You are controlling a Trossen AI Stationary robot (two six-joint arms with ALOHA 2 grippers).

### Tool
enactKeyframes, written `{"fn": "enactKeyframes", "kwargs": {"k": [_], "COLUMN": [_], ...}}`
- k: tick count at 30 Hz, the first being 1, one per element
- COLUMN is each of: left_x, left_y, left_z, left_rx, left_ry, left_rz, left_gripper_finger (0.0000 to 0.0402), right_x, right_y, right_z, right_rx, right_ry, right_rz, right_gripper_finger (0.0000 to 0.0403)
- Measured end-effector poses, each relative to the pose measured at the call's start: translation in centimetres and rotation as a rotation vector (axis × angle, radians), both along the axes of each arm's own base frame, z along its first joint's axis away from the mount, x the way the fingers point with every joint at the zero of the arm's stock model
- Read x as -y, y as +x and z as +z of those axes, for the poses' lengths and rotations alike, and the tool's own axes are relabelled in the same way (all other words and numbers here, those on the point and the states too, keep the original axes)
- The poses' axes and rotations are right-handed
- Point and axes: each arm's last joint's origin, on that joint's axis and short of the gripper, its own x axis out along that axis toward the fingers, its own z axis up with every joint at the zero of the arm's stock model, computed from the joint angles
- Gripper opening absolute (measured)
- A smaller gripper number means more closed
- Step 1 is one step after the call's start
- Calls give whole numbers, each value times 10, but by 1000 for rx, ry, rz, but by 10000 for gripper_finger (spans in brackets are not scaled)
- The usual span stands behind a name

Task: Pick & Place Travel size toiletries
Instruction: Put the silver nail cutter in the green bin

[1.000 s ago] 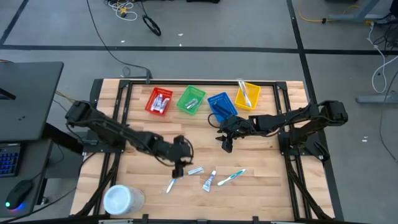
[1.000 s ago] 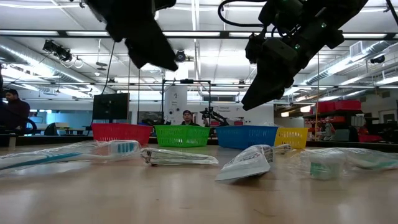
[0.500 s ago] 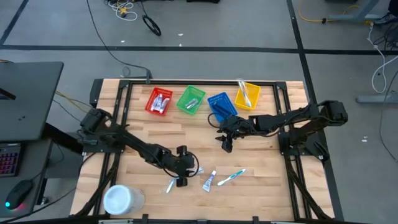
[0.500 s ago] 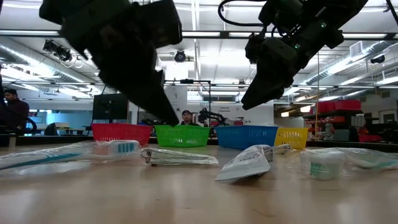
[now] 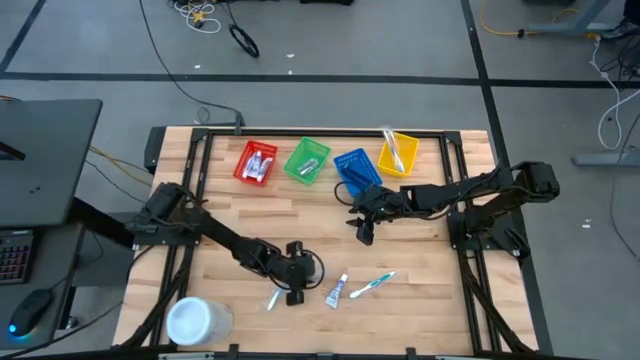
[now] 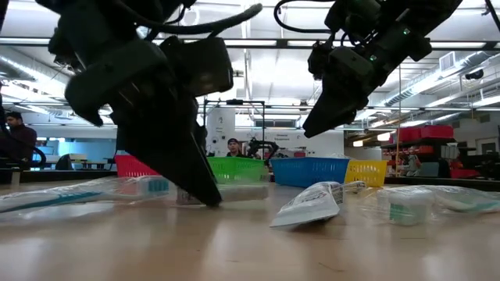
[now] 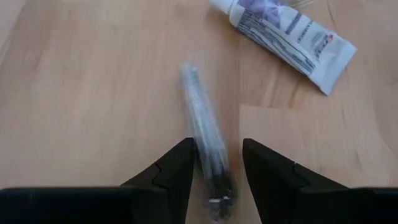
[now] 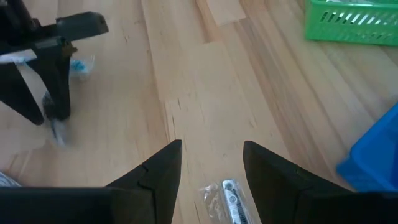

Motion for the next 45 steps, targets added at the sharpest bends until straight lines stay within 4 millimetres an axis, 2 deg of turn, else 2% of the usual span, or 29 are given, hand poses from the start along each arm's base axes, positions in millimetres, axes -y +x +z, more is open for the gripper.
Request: {"fn": "enactKeyframes", "kwargs": {"k": [8, 15, 17, 21, 25, 30, 34, 37, 45], "left_x": [0, -1, -3, -12, -31, -67, -109, -143, -234], "left_y": [0, 0, 0, -1, -2, -7, -16, -18, -24], "left_z": [-3, -3, -2, 6, 27, 56, 75, 86, 94], "left_rx": [-9, -13, -6, -6, 15, 12, -7, 3, 25], "left_ry": [20, 31, 39, 63, 87, 128, 195, 249, 259], "left_rz": [-1, -8, 4, 69, 145, 262, 445, 511, 600], "left_gripper_finger": [137, 73, 66, 66, 74, 66, 66, 69, 66], "right_x": [0, 0, 0, 0, 0, 0, 0, 0, 0], "right_y": [0, 0, 0, 0, 0, 0, 0, 0, 1], "right_z": [0, 0, 0, 0, 0, 0, 0, 0, 2], "right_rx": [-2, -2, -2, -4, -6, -7, -5, 1, 22], "right_ry": [0, 0, 0, 0, 0, 0, 1, 0, -2], "right_rz": [0, 0, 0, 0, 0, 0, 0, 0, 2], "right_gripper_finger": [180, 180, 180, 180, 180, 180, 180, 180, 180]}}
